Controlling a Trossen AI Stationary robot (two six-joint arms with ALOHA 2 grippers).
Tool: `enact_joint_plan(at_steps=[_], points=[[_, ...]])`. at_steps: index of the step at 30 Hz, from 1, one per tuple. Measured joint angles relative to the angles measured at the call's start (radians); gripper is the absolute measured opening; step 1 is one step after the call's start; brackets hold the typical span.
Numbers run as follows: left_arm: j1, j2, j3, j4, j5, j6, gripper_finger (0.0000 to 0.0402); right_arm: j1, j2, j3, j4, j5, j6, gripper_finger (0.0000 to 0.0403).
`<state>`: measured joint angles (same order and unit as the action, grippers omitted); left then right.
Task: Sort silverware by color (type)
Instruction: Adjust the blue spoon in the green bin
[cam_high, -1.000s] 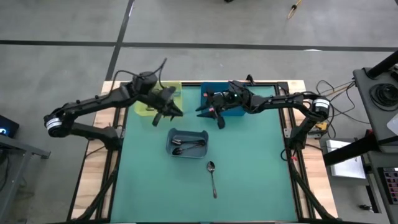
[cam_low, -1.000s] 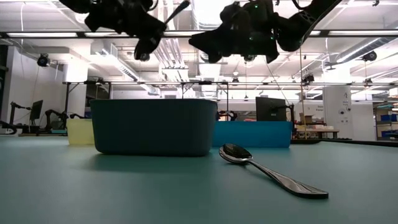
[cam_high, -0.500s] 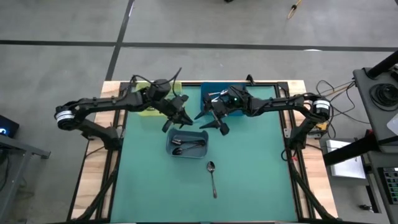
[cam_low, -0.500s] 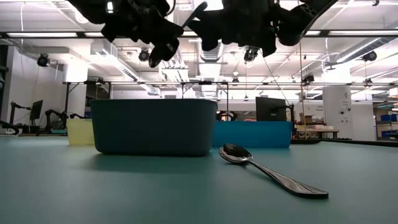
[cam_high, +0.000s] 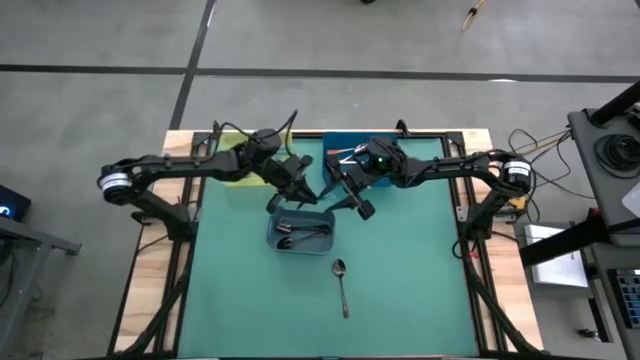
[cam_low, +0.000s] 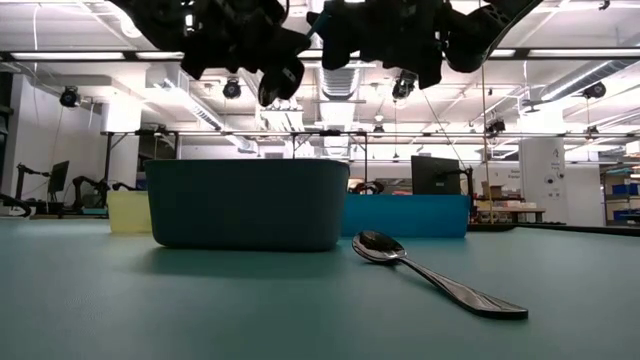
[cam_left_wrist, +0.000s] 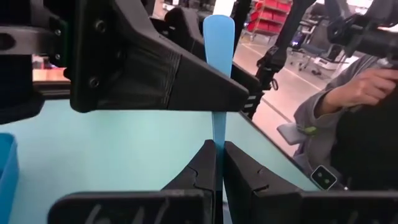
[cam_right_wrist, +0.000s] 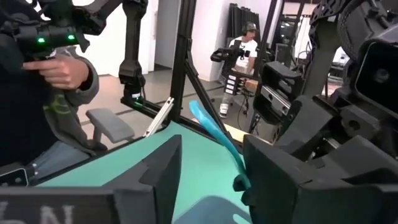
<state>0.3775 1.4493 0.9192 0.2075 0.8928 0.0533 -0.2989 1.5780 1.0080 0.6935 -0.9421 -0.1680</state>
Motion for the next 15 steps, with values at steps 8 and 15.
enact_joint_plan(at_steps=[8, 15], points=[[-0.004, 0.022, 0.0, 0.038, 0.015, -0.015, 0.0, 0.0, 0.0, 0.0, 0.001, 0.004, 0.0, 0.0081], [-0.005, 0.022, 0.0, 0.038, 0.011, -0.022, 0.0, -0.001, 0.0, 0.002, 0.006, 0.027, -0.002, 0.0013]])
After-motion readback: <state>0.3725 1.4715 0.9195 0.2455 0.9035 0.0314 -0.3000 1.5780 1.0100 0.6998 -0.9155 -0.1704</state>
